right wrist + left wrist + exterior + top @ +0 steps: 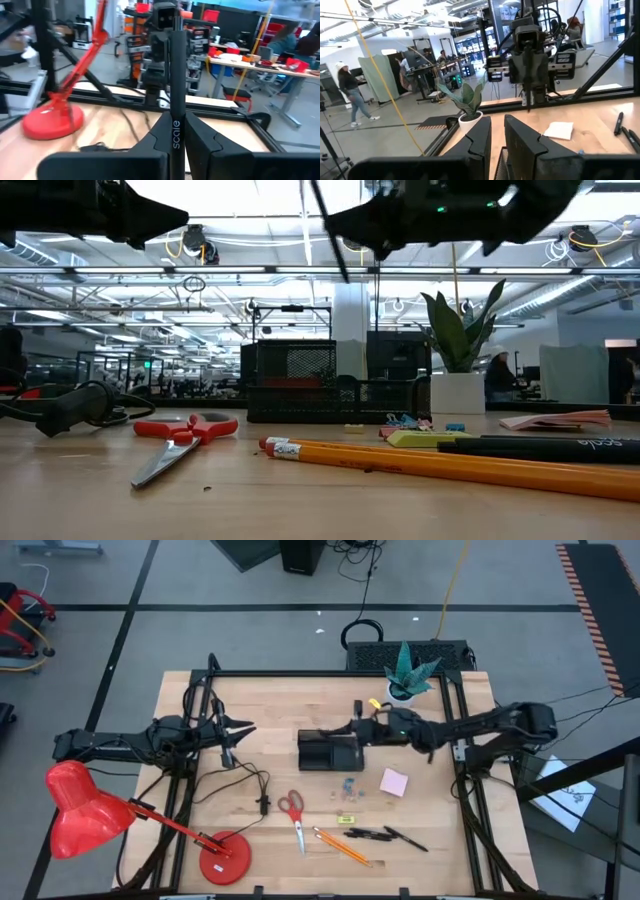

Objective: Pick and place office supplies into organizer
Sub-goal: Put the black pen into the black desk organizer

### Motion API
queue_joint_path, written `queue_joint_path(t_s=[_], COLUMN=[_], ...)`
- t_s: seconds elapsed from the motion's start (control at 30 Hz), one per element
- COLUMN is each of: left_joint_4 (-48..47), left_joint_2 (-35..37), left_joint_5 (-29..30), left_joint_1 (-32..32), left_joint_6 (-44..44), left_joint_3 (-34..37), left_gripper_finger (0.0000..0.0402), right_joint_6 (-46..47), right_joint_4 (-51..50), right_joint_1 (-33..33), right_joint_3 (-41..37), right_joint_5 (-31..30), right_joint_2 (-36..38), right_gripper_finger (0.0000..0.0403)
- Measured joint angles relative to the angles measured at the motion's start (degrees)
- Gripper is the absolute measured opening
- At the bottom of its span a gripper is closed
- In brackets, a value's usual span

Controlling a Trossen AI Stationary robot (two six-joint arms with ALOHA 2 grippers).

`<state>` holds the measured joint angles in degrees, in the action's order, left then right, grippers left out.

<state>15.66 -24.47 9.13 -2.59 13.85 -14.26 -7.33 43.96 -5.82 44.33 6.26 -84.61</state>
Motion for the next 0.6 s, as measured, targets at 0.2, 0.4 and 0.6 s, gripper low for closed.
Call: queue_joint_path(t_s=[0.2, 0.4, 0.6], left_joint_4=[-0.2, -0.5, -0.5], left_joint_2=[0.0, 0.0, 0.0], left_joint_5=[0.0, 0.0, 0.0], left_joint_1=[0.0, 0.0, 0.0], left_joint_6=[0.0, 0.0, -0.1], left_joint_3=[0.0, 0.0, 0.0], left_gripper_finger=[0.0063, 0.0063, 0.0063], right_joint_6=[-1.1, 0.3, -0.3], right_joint_4=[0.1, 0.7, 0.8], right_joint_1=[-1.8, -2.5, -2.6], right_joint_3=[5.4, 8.2, 10.5], right_joint_5=[0.0, 0.0, -0.2], right_joint_2=[-7.4, -13.4, -17.9], right_gripper_finger=[0.0024, 0.0024, 0.0024])
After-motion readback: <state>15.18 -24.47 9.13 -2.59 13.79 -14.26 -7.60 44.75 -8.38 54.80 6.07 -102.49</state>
